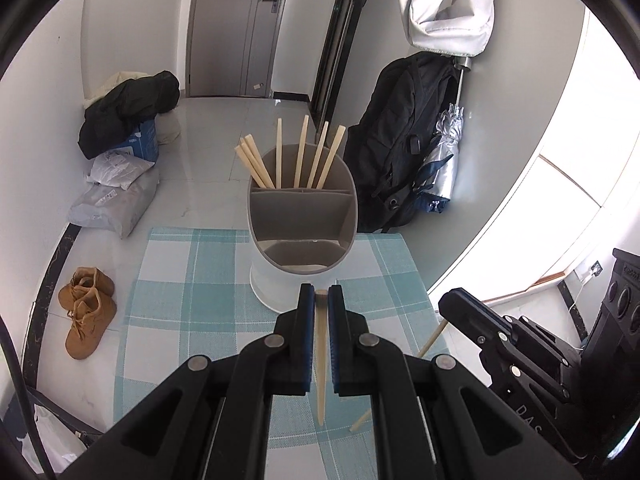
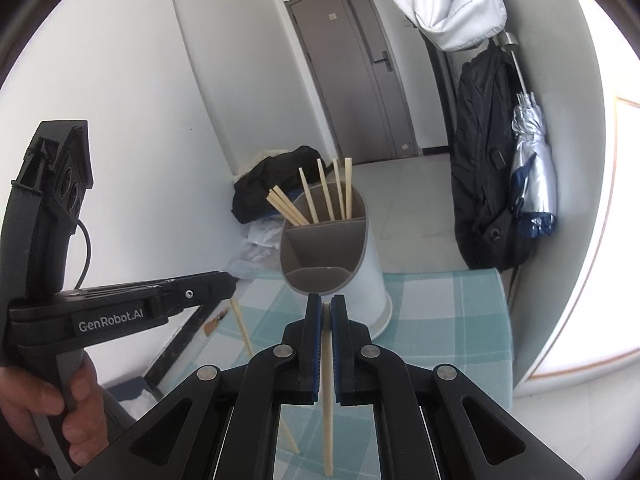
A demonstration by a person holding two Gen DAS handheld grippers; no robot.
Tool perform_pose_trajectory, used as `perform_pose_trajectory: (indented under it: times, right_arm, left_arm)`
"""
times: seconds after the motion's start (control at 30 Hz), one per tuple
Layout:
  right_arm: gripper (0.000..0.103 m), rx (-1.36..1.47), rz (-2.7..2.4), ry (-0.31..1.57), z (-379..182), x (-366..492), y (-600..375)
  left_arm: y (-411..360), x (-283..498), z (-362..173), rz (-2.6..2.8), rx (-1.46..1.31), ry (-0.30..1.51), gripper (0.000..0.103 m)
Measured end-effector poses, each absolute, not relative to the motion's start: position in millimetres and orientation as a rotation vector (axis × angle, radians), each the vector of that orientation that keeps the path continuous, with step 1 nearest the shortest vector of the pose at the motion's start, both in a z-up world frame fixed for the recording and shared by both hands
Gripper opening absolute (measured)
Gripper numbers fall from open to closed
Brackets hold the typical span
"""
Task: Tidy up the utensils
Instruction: 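Lower both held chopsticks into the holder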
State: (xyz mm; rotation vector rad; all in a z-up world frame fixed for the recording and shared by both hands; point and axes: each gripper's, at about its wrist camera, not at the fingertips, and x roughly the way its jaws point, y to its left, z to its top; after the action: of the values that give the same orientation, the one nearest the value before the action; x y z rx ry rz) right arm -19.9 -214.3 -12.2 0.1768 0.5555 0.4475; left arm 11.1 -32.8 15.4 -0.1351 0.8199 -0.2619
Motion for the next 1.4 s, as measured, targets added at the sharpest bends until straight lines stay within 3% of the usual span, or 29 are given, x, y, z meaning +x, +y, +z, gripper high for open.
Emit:
perform_pose_trajectory:
  times: [0.6, 1.03, 1.4]
  right_arm:
    - [0.004, 0.198, 0.446, 0.491, 20.8, -17.4, -213.6]
    - [0.004, 0.184, 0.451, 0.422, 98.5, 34.8, -225.0]
    - [0.004, 0.126, 0.443, 0.392, 142.6, 95.4, -210.4]
  left_arm:
    - [-29.1, 20.9, 69.4, -0.331, -0.125, 0.786, 0.003]
    - [-24.2, 71.9, 126.6, -0.358, -0.198, 0.723, 0.003]
    - [-3.1, 124.9, 135.4, -0.313, -0.278, 0.667, 0.003]
